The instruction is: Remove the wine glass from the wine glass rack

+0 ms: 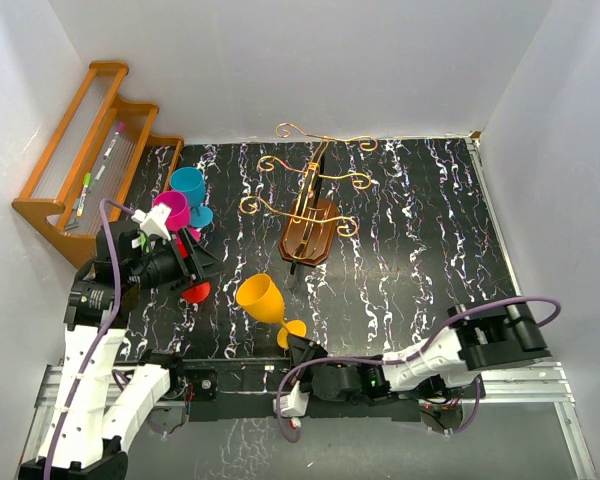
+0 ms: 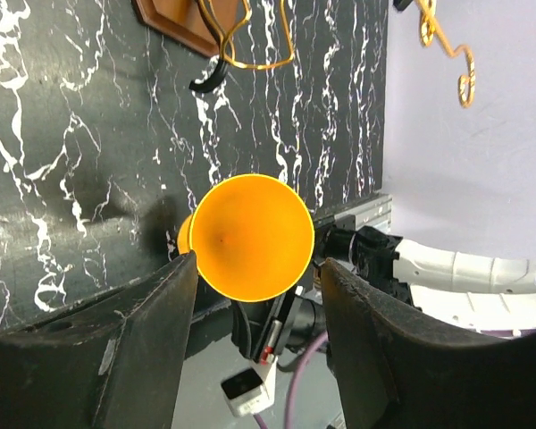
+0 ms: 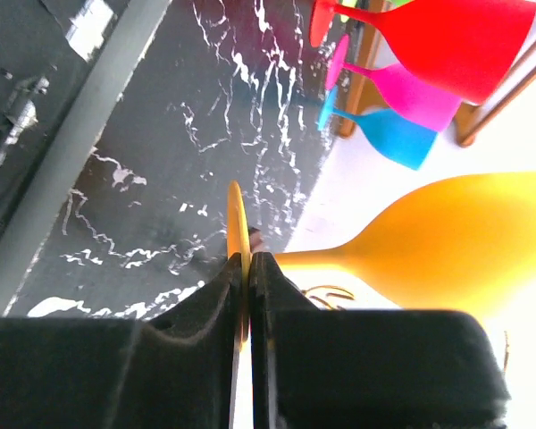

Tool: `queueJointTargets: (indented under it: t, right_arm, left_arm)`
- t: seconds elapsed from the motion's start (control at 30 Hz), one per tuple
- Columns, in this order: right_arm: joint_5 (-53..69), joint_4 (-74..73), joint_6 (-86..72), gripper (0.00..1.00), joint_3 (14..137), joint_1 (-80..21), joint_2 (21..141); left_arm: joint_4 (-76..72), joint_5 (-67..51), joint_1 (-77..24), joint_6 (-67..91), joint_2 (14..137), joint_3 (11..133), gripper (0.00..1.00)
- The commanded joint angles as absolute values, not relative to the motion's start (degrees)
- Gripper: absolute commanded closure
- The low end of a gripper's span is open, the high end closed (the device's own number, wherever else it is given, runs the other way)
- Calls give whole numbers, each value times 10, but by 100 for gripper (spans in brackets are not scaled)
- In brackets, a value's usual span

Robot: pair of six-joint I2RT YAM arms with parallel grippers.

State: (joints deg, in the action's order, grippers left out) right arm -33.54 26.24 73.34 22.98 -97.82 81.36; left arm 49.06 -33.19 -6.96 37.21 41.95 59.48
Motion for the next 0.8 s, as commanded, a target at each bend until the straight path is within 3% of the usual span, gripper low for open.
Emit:
queueJointTargets:
  t: [0.0,0.6,0.67,0.77]
  right_arm:
    - [-406,478,882,92,222,-992,857]
    - [-363,587,974,92,272,-968,939]
    - [-361,587,977,92,276,-967,942]
    - [-363,587,975,92,278,-966,945]
  left_arm:
    - [511,-356,-81,361,406,579,44]
    - [511,-364,-99,342,392,513,48]
    - [514,-363,-100,336,394,509,56]
    - [525,-353,-100,326,399,516,88]
